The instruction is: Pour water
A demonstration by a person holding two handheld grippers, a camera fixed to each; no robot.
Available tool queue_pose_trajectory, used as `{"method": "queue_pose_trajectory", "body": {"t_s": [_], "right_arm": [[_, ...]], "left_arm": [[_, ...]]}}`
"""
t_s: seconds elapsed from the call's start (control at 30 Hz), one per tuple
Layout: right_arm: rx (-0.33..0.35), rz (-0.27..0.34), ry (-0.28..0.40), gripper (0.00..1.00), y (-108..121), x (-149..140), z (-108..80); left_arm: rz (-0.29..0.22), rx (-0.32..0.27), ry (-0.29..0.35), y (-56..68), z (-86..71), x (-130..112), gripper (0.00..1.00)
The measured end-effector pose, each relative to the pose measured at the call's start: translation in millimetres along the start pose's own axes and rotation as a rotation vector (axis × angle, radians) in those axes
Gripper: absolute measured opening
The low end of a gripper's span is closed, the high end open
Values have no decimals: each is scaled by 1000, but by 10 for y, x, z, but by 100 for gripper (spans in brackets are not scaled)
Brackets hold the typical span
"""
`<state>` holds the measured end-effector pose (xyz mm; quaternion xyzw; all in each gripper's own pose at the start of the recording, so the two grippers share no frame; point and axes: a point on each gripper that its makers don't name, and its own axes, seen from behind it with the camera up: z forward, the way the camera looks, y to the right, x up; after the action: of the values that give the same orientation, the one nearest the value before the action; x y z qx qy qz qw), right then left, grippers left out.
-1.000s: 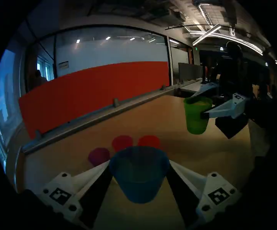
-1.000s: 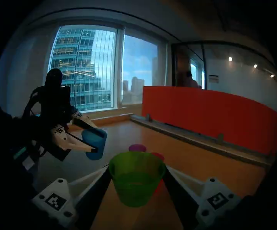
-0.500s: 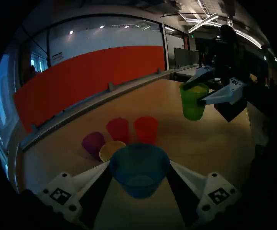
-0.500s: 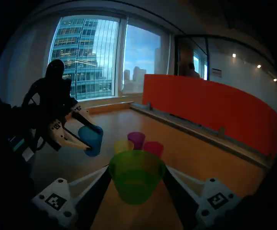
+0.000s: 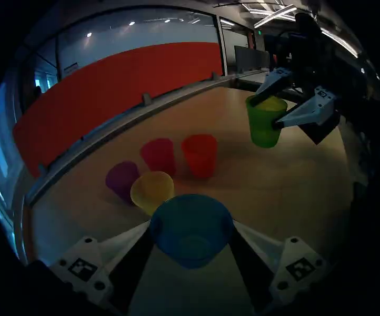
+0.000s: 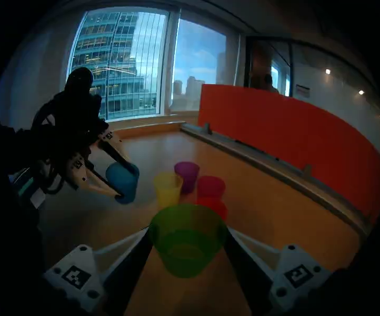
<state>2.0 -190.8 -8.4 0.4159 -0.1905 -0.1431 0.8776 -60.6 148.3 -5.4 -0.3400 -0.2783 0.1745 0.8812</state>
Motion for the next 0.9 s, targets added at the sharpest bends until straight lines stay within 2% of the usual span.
{"method": "queue_pose_trajectory", "body": {"t_s": [0.4, 0.9], "right_arm": [[6, -16, -62, 92, 44, -206, 100], [4, 0, -86, 92, 73, -317, 211]], "left_arm": [[-27, -26, -53, -30, 161, -200, 88], [-57, -47, -53, -26, 293, -333, 88]]}}
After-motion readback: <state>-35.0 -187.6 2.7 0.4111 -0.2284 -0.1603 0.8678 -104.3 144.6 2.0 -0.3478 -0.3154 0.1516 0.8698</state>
